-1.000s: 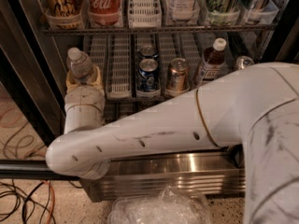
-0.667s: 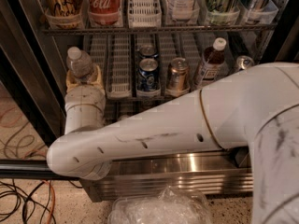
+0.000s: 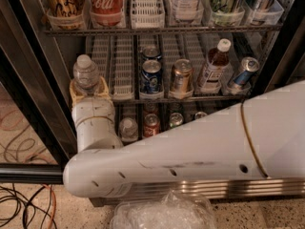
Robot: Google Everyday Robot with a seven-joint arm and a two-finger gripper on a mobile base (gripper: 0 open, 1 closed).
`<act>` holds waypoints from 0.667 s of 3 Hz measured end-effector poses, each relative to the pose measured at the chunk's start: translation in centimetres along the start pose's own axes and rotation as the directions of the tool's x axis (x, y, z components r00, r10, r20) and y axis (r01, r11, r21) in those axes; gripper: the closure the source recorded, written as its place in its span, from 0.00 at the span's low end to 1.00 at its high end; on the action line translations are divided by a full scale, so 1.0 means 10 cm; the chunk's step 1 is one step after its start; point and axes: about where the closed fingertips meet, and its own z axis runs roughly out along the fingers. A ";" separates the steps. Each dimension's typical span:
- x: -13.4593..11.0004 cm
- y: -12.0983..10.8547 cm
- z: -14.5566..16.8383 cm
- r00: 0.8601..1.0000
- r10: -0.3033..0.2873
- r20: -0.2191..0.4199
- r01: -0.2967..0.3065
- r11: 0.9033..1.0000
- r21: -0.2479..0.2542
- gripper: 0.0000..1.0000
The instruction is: Pick water bottle from middle shelf of fridge
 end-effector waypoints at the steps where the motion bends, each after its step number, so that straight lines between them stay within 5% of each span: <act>1: 0.00 0.01 0.02 1.000 0.003 0.002 -0.003 1.000 0.003 1.00; 2: -0.03 0.11 -0.03 0.999 0.032 0.003 -0.032 0.995 -0.090 1.00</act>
Offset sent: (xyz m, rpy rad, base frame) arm -0.0272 0.0275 0.0042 0.0658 -0.0071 0.3203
